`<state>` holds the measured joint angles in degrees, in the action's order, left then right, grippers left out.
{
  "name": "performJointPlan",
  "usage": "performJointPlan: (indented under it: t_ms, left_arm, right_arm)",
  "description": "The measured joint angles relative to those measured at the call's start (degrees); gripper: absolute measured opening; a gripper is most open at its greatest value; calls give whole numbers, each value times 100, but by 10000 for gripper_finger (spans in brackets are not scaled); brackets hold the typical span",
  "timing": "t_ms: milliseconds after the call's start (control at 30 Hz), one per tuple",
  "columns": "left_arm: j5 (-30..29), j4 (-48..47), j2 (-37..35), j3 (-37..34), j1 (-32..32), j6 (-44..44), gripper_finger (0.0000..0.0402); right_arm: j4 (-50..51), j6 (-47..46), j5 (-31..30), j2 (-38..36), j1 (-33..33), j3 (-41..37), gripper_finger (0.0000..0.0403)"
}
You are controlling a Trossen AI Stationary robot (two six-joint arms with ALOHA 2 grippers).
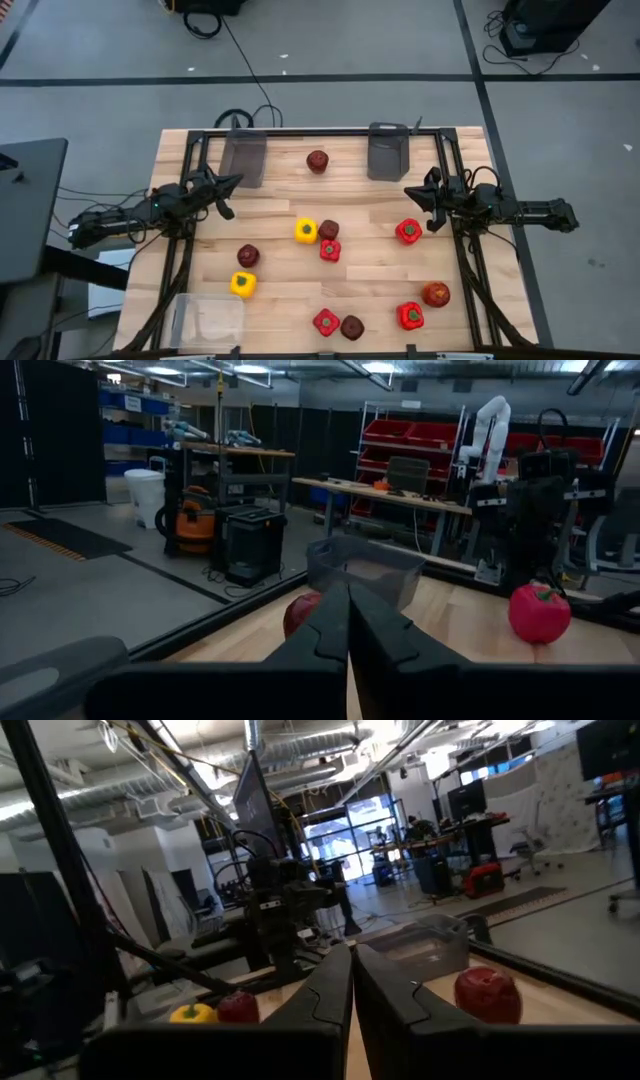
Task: Sort produce into baskets
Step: Put the red apple into the left black bin
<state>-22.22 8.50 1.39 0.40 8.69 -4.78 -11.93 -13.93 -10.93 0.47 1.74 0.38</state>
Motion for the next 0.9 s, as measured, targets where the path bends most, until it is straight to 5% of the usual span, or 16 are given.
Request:
performJointPlan:
  t_ms: [333, 467, 567, 700, 900]
  left_arm:
    - [131, -53, 28, 0, -7, -114, 8]
    - [131, -59, 50, 1, -7, -152, 8]
    - [131, -86, 50, 0, -7, -149, 8]
    - [131, -76, 52, 0, -7, -139, 8]
    - [225, 420, 414, 24, -7, -40, 12]
  right_arm:
    - [-1224, 301, -364, 0, 0, 2, 28]
    - [-1669, 708, -1131, 0, 0, 5, 28]
    - [-1052, 485, -1820, 108, 11, 159, 26]
    - [337, -185, -1840, 712, 117, 443, 29]
    - [456, -374, -1753, 2192, 464, 972, 60]
